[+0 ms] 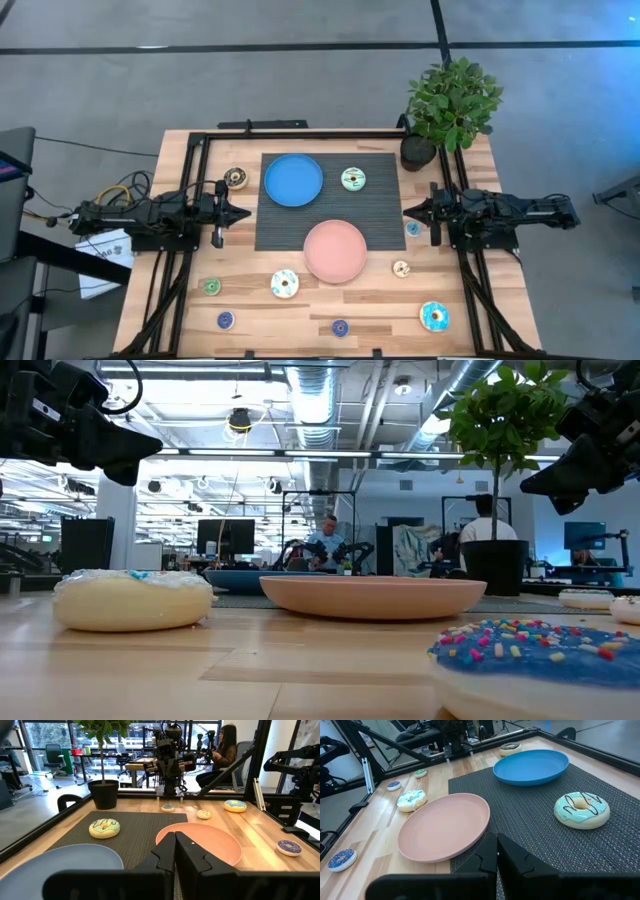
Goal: Pick & Place donuts
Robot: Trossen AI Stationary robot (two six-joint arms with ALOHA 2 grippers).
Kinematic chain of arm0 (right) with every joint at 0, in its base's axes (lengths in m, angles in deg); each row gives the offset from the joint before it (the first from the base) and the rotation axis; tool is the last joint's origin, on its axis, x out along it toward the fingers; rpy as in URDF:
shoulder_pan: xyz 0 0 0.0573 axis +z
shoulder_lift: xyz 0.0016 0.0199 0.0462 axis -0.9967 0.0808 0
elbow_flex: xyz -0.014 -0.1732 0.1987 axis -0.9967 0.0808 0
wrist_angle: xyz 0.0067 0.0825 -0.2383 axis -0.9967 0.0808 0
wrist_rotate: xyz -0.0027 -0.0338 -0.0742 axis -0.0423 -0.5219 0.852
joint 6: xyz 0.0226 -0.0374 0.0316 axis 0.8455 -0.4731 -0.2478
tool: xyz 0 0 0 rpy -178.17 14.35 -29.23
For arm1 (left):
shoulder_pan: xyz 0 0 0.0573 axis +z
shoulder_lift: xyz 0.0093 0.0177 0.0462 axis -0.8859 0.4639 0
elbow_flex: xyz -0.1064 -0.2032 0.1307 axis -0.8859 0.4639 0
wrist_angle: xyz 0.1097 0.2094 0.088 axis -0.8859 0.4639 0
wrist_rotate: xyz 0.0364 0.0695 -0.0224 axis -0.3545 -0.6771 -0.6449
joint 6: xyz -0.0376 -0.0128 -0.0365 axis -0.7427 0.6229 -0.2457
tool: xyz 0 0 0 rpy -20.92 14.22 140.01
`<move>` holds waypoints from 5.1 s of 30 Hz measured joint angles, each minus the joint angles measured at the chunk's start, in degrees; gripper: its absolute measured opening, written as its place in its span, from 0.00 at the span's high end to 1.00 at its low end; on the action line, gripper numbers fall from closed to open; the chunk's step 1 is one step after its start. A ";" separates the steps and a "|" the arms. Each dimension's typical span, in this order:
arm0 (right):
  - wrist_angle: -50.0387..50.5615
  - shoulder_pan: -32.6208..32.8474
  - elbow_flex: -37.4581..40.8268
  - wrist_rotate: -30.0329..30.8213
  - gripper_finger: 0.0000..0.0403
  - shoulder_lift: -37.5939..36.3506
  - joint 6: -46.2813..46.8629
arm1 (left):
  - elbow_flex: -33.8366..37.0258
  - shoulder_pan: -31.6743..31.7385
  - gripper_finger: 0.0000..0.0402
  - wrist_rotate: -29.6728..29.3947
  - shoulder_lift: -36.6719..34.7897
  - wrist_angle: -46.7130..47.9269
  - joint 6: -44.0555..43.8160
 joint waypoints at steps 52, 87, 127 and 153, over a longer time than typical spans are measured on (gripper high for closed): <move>-12.68 -0.03 -12.99 10.82 1.00 14.37 -11.62 | 0.00 0.01 1.00 0.02 0.00 0.00 0.00; 46.99 0.72 -47.76 2.38 0.42 65.77 29.10 | 0.00 -0.01 1.00 0.00 0.00 0.01 0.00; 25.24 2.52 -27.25 -2.95 0.30 78.63 39.33 | 0.00 0.00 1.00 0.01 0.00 0.01 -0.02; 24.73 2.52 -27.19 -2.99 0.35 76.24 37.92 | 0.00 0.00 1.00 0.02 0.00 0.00 -0.02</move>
